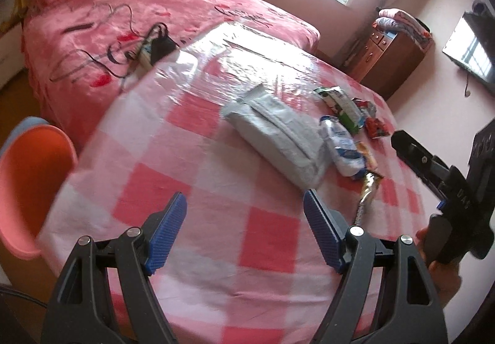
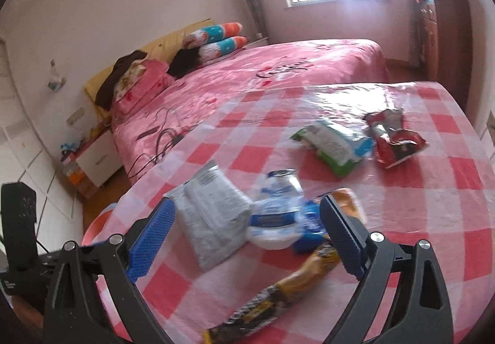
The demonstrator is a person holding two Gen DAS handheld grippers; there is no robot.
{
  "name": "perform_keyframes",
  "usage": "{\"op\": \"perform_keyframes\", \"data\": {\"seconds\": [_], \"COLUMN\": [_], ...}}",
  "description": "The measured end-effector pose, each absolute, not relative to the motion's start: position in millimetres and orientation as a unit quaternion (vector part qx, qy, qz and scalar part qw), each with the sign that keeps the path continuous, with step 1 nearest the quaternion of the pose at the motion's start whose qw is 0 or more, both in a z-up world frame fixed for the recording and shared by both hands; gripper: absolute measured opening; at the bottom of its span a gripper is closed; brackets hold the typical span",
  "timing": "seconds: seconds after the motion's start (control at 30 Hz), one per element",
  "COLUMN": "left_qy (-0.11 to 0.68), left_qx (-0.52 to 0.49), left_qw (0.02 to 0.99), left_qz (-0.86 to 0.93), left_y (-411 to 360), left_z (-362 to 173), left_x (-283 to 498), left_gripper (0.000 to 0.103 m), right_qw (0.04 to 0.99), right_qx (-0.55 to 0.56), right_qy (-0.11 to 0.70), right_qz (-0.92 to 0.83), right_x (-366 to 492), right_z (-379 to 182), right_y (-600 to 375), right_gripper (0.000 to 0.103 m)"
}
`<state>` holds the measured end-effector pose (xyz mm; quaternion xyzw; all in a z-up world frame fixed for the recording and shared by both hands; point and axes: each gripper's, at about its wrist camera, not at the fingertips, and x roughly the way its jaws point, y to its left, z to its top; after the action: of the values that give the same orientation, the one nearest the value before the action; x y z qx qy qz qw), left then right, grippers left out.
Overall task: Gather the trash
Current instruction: 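Move both open tools back over the remaining trash on the table, then grasp the grey bag with the left tool while the right tool grasps the Magic Day pouch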
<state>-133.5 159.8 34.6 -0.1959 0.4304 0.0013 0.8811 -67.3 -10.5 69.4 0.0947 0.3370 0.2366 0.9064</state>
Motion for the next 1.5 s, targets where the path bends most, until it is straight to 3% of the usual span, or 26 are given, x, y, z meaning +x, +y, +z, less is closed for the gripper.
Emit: {"op": "perform_keyframes", "data": {"seconds": [0.23,0.6,0.9,1.2,1.5], "left_qy": [0.436,0.436,0.437,0.453,0.455], "left_qx": [-0.268,-0.268,-0.226,-0.111,-0.106], "left_qw": [0.859,0.858,0.866,0.877,0.877], "left_qz": [0.002,0.038,0.086,0.116,0.111], "left_y": [154,129,114,83,83], "left_z": [26,17,16,10,5], "left_x": [-100,-45,-11,12,14], "left_gripper": [0.079,0.079,0.08,0.087,0.083], "right_qw": [0.908,0.901,0.9,0.893,0.881], "right_qx": [0.133,0.172,0.167,0.177,0.14], "right_qy": [0.346,0.368,0.373,0.379,0.408], "right_qz": [0.195,0.154,0.153,0.165,0.192], "right_x": [-46,-17,-14,-11,-10], "right_z": [66,47,43,39,29], "right_y": [-56,-103,-105,-107,-79], "right_gripper": [0.093,0.093,0.093,0.093,0.093]}}
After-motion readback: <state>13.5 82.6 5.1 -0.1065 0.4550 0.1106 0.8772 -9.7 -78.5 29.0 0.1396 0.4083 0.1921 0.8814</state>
